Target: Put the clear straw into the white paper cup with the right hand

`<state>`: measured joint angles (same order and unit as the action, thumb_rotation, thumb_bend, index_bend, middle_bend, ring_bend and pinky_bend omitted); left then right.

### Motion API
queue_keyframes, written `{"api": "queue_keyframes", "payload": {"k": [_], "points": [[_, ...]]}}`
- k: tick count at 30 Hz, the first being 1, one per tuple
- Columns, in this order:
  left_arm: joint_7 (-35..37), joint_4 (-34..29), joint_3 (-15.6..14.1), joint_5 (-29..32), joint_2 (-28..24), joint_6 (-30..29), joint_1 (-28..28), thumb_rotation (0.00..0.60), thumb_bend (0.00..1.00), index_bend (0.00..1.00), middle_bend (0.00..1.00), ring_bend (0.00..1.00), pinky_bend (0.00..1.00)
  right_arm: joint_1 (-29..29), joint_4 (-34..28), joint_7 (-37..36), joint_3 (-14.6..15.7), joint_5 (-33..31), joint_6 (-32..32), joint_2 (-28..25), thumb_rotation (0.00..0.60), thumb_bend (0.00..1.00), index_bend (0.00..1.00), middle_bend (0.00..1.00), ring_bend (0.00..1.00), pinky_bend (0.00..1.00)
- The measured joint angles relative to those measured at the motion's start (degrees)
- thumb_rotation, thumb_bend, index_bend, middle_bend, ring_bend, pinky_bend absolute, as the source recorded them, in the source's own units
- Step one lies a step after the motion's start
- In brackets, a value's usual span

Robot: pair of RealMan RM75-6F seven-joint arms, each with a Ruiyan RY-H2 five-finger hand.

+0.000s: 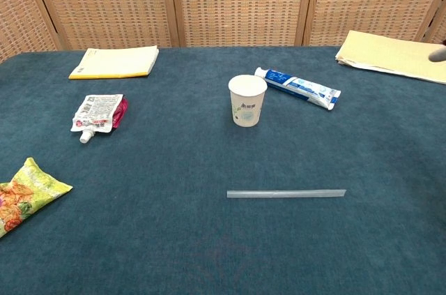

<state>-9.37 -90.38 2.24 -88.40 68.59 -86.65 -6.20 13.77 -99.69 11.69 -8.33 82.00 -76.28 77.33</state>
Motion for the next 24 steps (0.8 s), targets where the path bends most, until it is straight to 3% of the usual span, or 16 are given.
{"api": "queue_keyframes", "payload": {"k": [6,12,16,24], "points": [[1.19,0.75,0.37,1.41,0.09,1.18,-0.32,0.6,0.07,0.0,0.0,0.0,0.0,5.92,-1.54,5.48,-4.36,-7.59,5.58,5.67,0.6,0.21,0.2,0.0,0.0,0.0],[2.99,1.37,0.88,2.93,-0.06,2.52,-0.76,0.6,0.07,0.0,0.0,0.0,0.0,10.99,-2.01,11.59,-7.76,-15.89,7.79,12.4,0.6,0.22,0.29,0.0,0.0,0.0],[4.07,2.23,1.13,3.54,0.06,2.99,-0.95,0.6,0.07,0.0,0.0,0.0,0.0,12.54,-0.98,12.6,-8.5,-17.8,7.0,16.32,0.6,0.28,0.4,0.06,0.0,0.0],[5.52,3.22,1.15,4.36,0.26,4.2,-1.35,0.6,0.07,0.0,0.0,0.0,0.0,14.01,3.94,11.6,-8.06,-19.37,5.8,21.84,0.6,0.34,0.45,0.08,0.0,0.0]]}}
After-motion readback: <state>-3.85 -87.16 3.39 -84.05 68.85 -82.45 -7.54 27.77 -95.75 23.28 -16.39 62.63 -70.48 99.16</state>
